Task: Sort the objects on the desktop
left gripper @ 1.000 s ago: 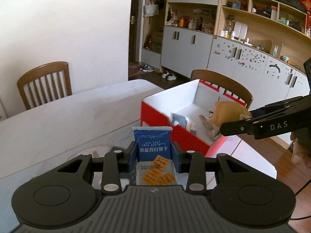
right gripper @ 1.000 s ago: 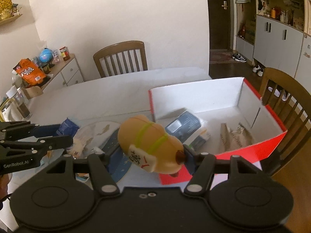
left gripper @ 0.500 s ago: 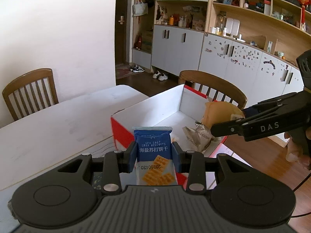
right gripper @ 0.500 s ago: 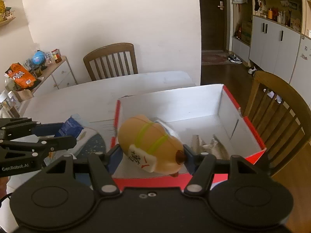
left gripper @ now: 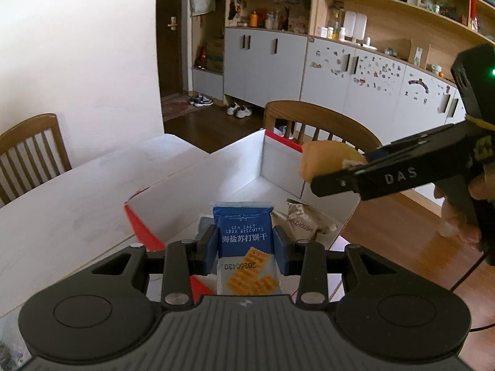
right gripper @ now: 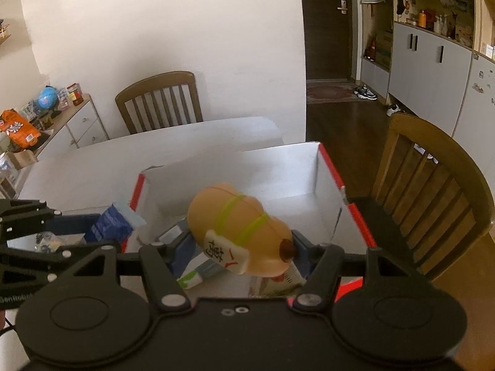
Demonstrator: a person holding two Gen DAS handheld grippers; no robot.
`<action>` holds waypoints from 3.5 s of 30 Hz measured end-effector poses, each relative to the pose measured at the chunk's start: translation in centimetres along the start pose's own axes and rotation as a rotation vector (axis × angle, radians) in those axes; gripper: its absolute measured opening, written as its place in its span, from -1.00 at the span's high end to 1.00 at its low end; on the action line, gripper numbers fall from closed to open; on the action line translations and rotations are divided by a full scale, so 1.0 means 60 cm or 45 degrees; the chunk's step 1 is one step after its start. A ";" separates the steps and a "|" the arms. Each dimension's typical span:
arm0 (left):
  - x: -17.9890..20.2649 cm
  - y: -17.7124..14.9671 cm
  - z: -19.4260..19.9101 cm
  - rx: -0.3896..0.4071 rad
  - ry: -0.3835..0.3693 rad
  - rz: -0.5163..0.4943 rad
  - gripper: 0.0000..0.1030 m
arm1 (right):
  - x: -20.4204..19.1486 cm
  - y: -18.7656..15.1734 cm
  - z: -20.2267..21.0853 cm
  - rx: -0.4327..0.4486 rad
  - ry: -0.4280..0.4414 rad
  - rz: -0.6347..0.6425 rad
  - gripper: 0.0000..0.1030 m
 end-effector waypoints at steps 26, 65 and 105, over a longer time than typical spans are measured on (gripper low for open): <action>0.018 0.037 -0.179 -0.252 -0.051 -0.060 0.30 | 0.073 0.054 -0.160 -0.178 0.002 -0.032 -0.26; 0.031 0.013 -0.265 -0.582 -0.094 -0.137 0.30 | 0.028 0.033 -0.329 -0.527 -0.079 0.111 -0.27; 0.016 0.022 -0.164 -0.499 -0.155 -0.062 -0.25 | 0.012 0.042 -0.244 -0.445 -0.054 0.085 -0.55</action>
Point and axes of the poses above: each gripper's, at about its wrist camera, not at the fingertips, and z roughly against the way its jaws point, x to its right, y to its top, the point moved 3 cm from there along -z, roughly the way its jaws point, and after that the axes turned 1 degree about z, right-handed, at the moved point
